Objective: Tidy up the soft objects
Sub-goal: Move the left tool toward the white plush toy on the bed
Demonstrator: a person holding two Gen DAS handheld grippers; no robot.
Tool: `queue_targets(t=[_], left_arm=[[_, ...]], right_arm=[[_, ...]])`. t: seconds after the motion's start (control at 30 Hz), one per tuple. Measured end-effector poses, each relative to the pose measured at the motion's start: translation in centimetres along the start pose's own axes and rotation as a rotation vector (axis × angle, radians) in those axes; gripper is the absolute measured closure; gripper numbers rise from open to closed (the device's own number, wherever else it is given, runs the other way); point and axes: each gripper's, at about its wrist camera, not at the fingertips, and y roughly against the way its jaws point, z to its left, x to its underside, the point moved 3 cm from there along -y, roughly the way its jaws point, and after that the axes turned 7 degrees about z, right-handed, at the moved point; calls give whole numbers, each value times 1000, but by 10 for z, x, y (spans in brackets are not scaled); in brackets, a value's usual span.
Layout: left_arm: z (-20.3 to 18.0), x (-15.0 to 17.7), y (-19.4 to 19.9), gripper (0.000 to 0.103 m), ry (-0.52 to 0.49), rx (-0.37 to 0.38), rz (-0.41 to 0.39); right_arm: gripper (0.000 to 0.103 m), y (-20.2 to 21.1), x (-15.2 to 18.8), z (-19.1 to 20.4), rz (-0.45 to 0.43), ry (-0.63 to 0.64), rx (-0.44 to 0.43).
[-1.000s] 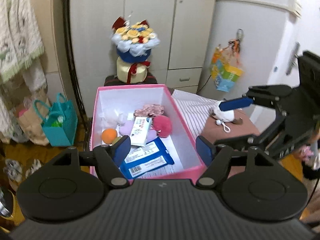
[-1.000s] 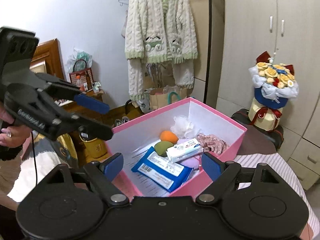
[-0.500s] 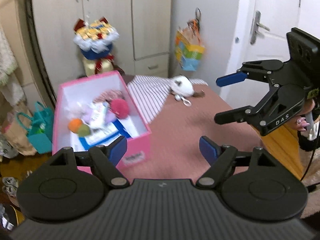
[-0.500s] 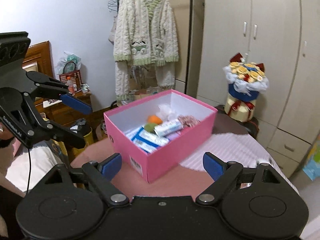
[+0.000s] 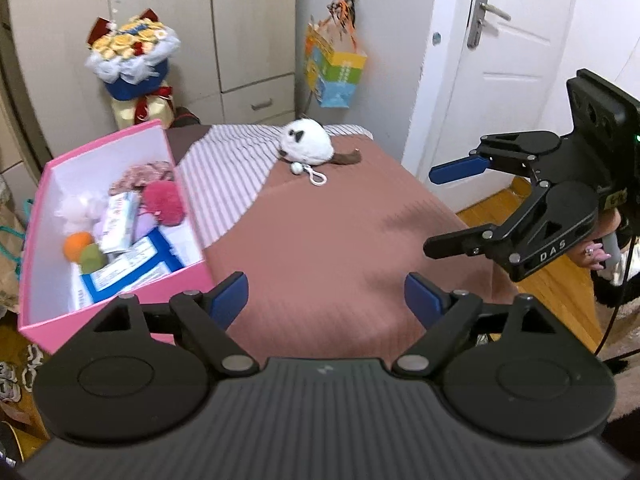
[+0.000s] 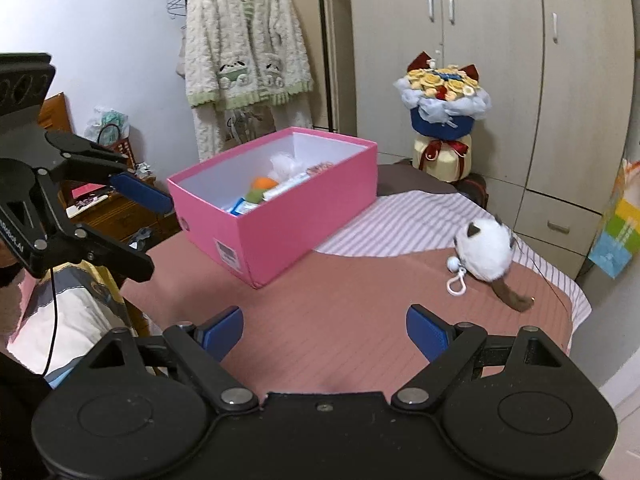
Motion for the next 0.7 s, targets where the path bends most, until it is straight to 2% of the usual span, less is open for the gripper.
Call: queue_targets(t=[0.1,0.23,0.37,0.47,0.7], left_arm=[[-1,-11,-14,18,4,17,-2],[0,-27,-30,18,23,27,-43],[3,-44,-54,18,61,48,-75],[5,-56,-72,18,91,61,-94],[11,-80,-112,18,137,53,-139]], right_arm=[[12,1,7,-12,-35,6,16],[12,2,10,-31,-110,34,76],[11,-11,11,-51,-132,41,108],[11,-23,9,-64,-132,61,127],[11,-49,-2,-105,-83,-10,76]])
